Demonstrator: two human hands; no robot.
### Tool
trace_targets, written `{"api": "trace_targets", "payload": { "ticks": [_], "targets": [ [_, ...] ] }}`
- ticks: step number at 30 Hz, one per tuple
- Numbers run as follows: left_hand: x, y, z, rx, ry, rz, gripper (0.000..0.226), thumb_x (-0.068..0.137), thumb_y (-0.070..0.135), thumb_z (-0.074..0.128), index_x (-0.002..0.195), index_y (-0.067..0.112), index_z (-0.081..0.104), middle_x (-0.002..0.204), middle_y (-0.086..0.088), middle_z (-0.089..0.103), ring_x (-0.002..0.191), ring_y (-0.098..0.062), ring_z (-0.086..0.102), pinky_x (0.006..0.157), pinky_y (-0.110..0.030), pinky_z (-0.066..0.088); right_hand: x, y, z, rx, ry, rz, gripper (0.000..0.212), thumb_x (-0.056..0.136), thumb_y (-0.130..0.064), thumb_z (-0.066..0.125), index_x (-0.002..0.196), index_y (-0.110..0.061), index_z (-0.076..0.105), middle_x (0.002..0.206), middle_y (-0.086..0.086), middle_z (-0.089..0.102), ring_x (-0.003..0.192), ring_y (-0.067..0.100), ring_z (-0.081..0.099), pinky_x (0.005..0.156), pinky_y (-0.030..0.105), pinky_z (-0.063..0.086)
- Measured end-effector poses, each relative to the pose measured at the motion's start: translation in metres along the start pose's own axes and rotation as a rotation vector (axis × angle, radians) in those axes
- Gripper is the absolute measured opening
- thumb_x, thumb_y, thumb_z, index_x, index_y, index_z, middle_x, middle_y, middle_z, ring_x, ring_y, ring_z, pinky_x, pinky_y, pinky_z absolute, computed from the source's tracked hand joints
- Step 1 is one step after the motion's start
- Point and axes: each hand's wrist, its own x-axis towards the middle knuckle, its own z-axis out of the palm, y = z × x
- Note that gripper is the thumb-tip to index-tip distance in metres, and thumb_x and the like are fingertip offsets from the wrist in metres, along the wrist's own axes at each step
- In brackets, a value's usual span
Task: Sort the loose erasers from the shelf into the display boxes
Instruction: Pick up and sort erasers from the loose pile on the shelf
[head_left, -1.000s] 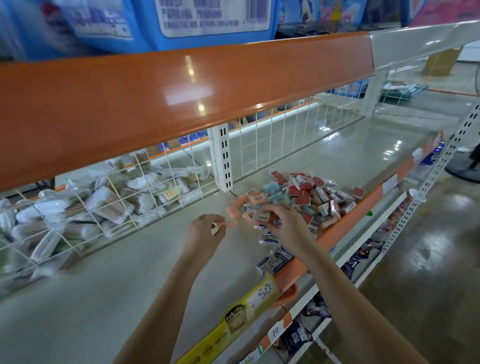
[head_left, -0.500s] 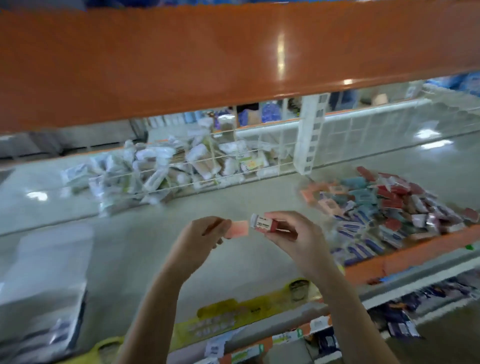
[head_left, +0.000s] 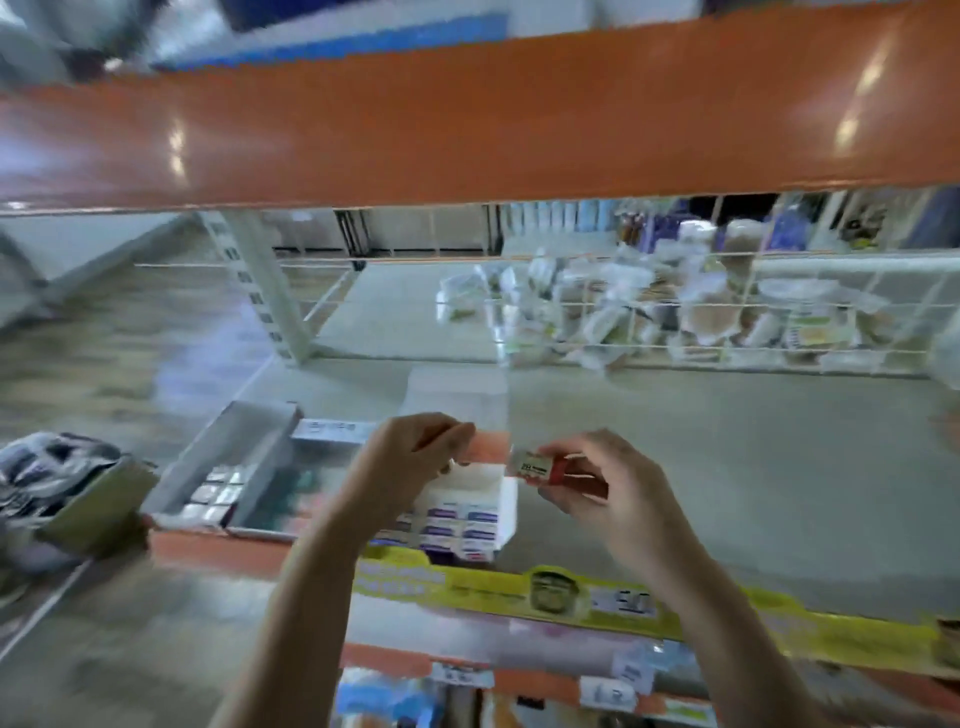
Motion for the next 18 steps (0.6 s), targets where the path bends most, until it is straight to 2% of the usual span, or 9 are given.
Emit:
{"api": "trace_targets", "payload": {
  "ticks": [4, 6, 8, 14, 18],
  "targets": [
    [-0.005, -0.033, -0.059, 0.039, 0.055, 0.003, 0.035, 0.092, 0.021, 0.056, 0.059, 0.029, 0.062, 0.051, 0.014, 0.059, 0.05, 0.001, 0.05, 0.057, -0.021, 0.041, 0.02, -0.033, 0.055, -0.019, -0.09, -0.032, 0.032, 0.074, -0.01, 0.077, 0.102, -0.021, 0.065, 0.097, -0.007, 0.062, 0.09, 0.006, 0.064, 0.083, 0.022, 0.053],
    [-0.008, -0.048, -0.085, 0.021, 0.084, -0.002, 0.038, 0.092, 0.015, 0.056, 0.055, 0.026, 0.058, 0.047, 0.013, 0.056, 0.048, 0.0, 0.048, 0.053, -0.016, 0.038, 0.029, -0.048, 0.082, -0.035, -0.12, -0.047, 0.03, 0.076, -0.013, 0.075, 0.103, -0.02, 0.065, 0.098, -0.01, 0.06, 0.091, 0.004, 0.061, 0.084, 0.02, 0.051],
    [-0.011, -0.062, -0.11, 0.02, 0.099, -0.005, 0.037, 0.092, 0.017, 0.056, 0.056, 0.026, 0.057, 0.048, 0.011, 0.055, 0.049, 0.0, 0.047, 0.053, -0.018, 0.037, 0.039, -0.06, 0.107, -0.031, -0.13, -0.049, 0.029, 0.077, -0.014, 0.075, 0.104, -0.02, 0.065, 0.096, -0.014, 0.058, 0.093, 0.002, 0.059, 0.083, 0.013, 0.048],
    [-0.018, -0.11, -0.178, 0.015, 0.103, -0.05, 0.026, 0.092, 0.023, 0.056, 0.068, 0.021, 0.065, 0.052, 0.01, 0.058, 0.051, -0.002, 0.049, 0.054, -0.022, 0.038, 0.068, -0.087, 0.179, -0.053, -0.172, -0.06, 0.03, 0.077, -0.017, 0.075, 0.105, -0.018, 0.065, 0.096, -0.009, 0.059, 0.09, 0.001, 0.058, 0.083, 0.013, 0.047],
    [-0.024, -0.136, -0.207, -0.044, 0.13, -0.15, 0.028, 0.092, 0.025, 0.053, 0.08, 0.003, 0.067, 0.056, 0.004, 0.061, 0.052, -0.004, 0.053, 0.056, -0.026, 0.041, 0.09, -0.095, 0.219, -0.135, -0.237, -0.057, 0.033, 0.079, -0.021, 0.073, 0.111, -0.016, 0.065, 0.101, -0.007, 0.06, 0.092, 0.003, 0.055, 0.081, 0.006, 0.04]
  ]
}}
